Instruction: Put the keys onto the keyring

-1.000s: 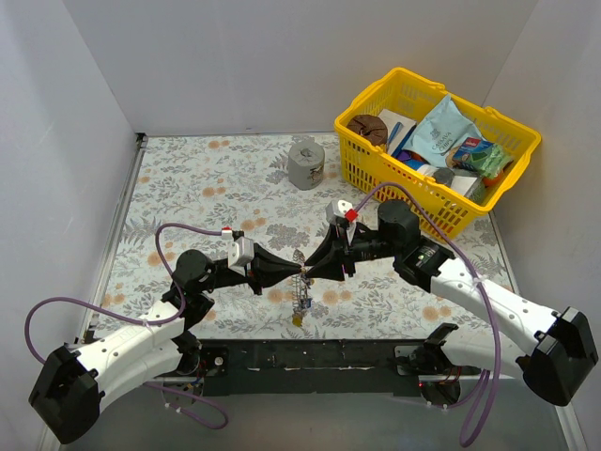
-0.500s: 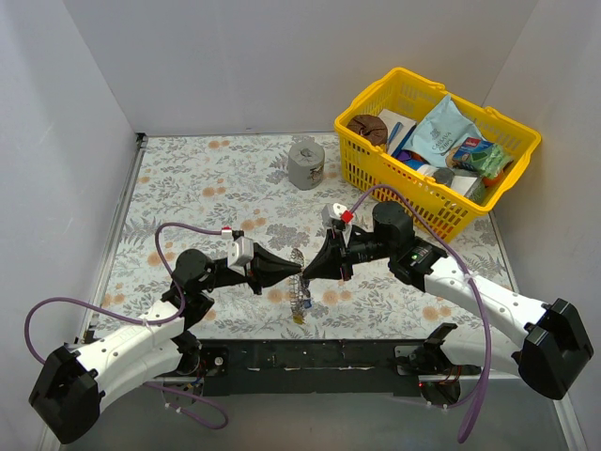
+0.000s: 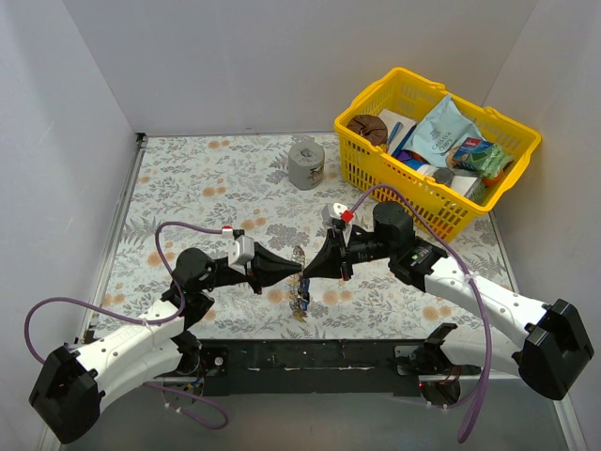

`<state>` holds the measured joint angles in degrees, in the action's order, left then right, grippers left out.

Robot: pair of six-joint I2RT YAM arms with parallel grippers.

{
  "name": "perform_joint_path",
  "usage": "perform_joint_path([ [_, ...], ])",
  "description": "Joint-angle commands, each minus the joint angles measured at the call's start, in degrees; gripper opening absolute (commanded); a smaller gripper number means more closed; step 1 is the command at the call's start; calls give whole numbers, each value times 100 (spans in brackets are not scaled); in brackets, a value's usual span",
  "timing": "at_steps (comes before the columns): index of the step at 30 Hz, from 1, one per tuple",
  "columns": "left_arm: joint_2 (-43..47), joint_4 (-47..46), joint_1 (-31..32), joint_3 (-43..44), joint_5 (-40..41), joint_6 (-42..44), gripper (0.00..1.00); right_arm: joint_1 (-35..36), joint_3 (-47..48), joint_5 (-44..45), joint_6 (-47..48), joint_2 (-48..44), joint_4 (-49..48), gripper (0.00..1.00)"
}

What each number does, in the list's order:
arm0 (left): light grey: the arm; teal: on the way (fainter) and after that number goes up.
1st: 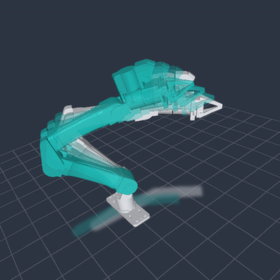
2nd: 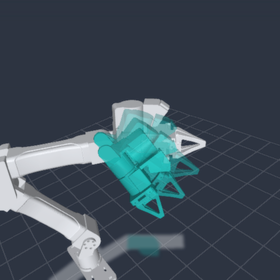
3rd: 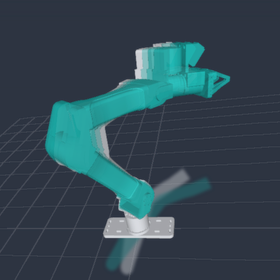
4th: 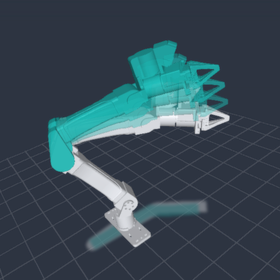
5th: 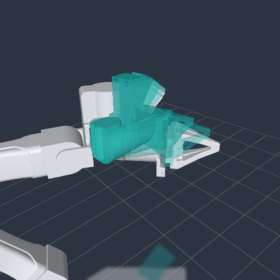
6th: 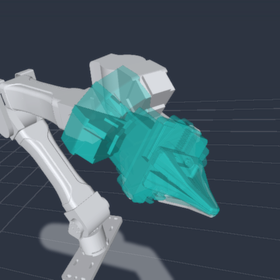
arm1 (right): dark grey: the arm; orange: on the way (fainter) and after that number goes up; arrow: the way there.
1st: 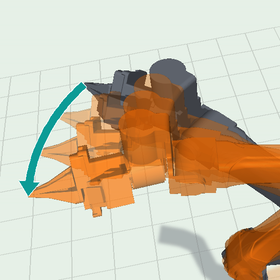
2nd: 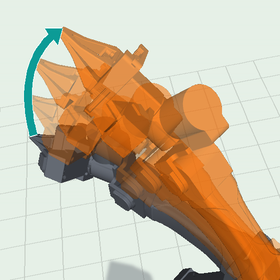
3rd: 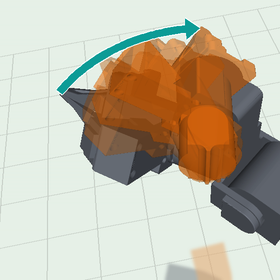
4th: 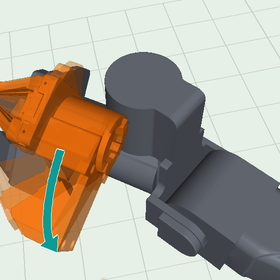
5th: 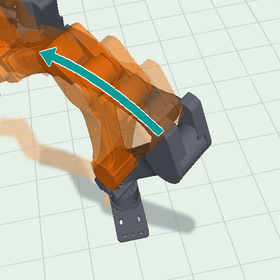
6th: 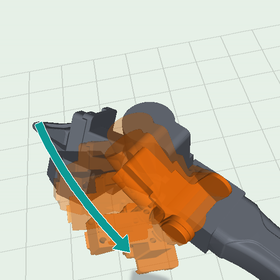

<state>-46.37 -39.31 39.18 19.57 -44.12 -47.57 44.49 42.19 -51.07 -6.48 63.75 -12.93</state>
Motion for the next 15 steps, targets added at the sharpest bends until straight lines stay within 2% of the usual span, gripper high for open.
perform_joint_path([
  [1,146,202,28,371,-71,169,0,25,218,202,155,-134,132,1],
  [3,128,510,20,537,-149,422,0,25,333,299,304,-99,571,1],
  [6,102,1301,28,749,-272,766,15,25,631,387,630,-3,1256,1],
  [8,76,1995,28,1013,-308,1179,30,16,868,439,1016,67,1660,1],
  [11,14,3023,20,1373,-308,1829,43,16,1141,527,1463,243,2451,1],
  [15,-240,4157,28,1839,-404,2594,50,25,1571,589,1887,524,3356,1],
])
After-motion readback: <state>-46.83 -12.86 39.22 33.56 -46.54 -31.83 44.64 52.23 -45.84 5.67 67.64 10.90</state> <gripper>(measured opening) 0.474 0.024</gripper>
